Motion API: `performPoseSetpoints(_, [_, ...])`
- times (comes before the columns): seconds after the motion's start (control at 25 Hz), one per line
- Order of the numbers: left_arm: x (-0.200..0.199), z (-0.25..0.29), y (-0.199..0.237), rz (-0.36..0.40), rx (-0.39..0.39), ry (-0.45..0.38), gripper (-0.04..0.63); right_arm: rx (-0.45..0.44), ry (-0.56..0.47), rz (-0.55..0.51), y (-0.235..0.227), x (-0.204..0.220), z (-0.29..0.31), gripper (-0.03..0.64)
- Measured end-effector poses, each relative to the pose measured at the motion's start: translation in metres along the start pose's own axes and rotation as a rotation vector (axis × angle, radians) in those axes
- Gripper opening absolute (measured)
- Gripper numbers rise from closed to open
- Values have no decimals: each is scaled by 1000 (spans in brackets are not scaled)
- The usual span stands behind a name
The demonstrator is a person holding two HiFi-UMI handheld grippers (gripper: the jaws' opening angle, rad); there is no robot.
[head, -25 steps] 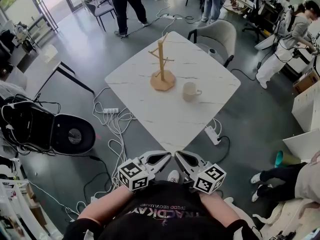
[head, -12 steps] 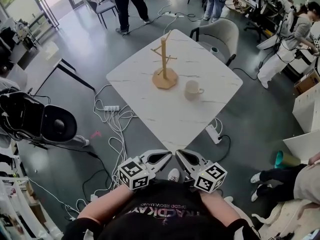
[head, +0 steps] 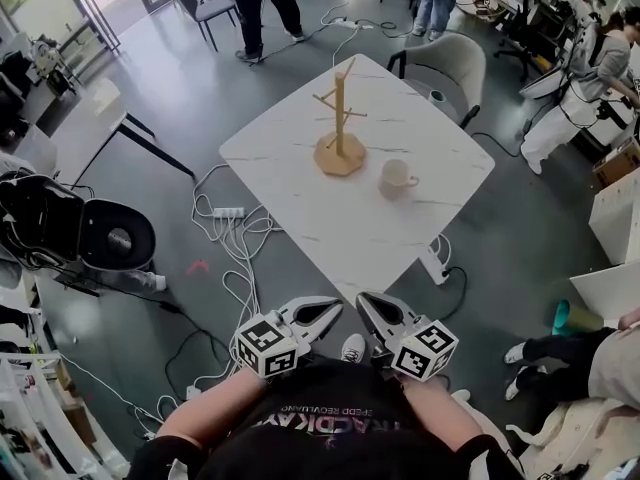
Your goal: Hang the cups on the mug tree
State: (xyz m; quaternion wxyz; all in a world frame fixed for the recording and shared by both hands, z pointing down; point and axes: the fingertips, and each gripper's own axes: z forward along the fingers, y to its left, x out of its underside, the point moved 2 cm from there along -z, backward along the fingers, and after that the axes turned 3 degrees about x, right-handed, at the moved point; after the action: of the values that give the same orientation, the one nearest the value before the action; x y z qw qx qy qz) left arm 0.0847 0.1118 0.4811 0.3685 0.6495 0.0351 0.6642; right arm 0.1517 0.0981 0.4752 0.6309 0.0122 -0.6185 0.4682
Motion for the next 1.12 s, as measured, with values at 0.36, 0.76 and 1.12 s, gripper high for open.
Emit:
performPoseSetpoints(0.36, [-21, -29, 39, 5, 7, -11, -3, 54, -43, -5, 2, -14, 45, 9])
performPoseSetpoints(0.76, [-33, -46, 83, -10, 78, 25, -3, 194, -121, -17, -20, -36, 79, 9])
performPoseSetpoints(1.12, [-51, -63, 103, 10, 159, 49, -3, 352, -208, -28, -35, -55, 81, 9])
